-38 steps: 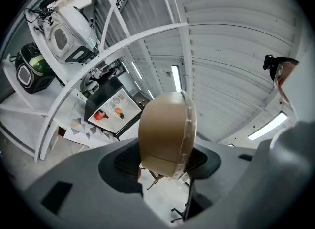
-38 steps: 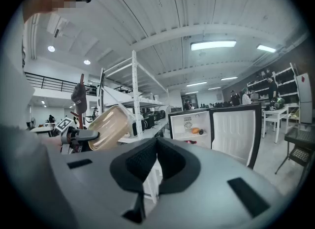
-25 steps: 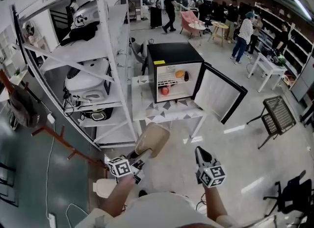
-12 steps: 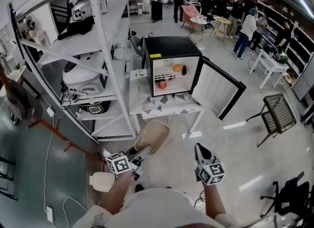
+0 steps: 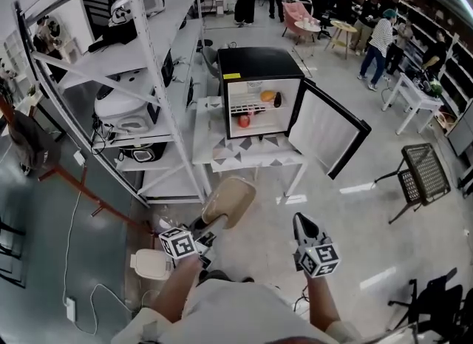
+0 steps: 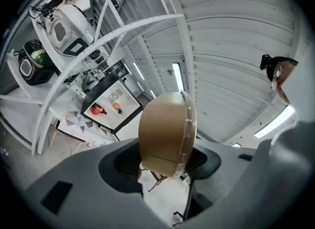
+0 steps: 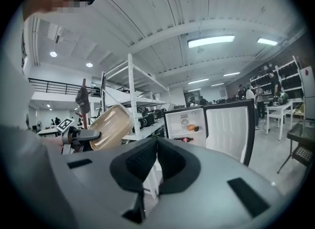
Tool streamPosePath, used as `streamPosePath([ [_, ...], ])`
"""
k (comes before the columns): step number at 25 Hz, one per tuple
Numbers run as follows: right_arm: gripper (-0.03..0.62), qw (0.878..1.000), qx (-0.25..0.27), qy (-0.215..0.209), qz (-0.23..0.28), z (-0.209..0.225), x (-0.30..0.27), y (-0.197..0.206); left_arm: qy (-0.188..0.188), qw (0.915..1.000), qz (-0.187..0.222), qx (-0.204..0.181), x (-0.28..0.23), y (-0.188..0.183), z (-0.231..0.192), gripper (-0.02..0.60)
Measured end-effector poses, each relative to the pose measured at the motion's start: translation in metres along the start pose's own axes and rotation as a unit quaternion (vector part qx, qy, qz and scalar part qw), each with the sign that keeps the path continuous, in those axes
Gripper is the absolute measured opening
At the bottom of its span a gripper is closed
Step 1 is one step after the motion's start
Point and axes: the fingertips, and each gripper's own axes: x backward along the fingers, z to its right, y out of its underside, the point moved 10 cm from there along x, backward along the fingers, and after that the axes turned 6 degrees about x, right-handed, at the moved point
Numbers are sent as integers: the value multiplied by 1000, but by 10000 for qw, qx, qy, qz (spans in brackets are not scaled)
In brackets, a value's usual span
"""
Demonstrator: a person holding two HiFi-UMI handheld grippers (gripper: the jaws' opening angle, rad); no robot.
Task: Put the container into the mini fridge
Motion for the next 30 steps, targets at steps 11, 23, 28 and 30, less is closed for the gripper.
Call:
streamPosePath([
  [11,8,9999,-3,-117,-34,24,-18,0,-100,9999,102,79,-22,2,-8,227],
  [23,8,9995,40,119,-274,54,-85,-8,-1,9997,11,238,-73,-44,-59,227],
  [28,8,9990,107,230,-370,64,-127,-12,64,9996,-81,261,-100,-77,-90,227],
  [30,8,9987,115,284,-404,68,-144,-15,83,9995,-106,294,-109,-91,-102,227],
])
